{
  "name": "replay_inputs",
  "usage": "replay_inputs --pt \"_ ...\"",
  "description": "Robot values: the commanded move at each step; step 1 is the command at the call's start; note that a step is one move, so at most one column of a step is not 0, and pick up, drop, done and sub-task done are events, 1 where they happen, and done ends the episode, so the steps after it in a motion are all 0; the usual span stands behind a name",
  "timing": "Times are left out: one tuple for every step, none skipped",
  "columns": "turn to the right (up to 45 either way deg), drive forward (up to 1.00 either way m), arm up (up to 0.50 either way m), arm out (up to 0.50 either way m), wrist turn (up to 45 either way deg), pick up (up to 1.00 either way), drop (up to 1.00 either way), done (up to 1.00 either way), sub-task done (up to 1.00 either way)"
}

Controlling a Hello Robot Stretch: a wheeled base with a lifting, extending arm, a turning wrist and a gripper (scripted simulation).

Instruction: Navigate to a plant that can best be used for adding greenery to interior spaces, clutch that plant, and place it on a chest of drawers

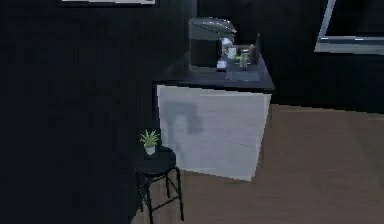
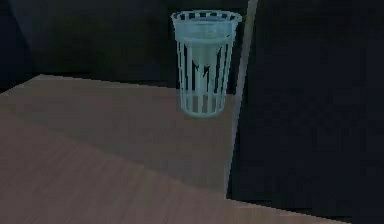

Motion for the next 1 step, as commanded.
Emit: replay_inputs --pt "0.0 0.2 0.0 0.0 0.0 0.0 0.0 0.0 0.0"
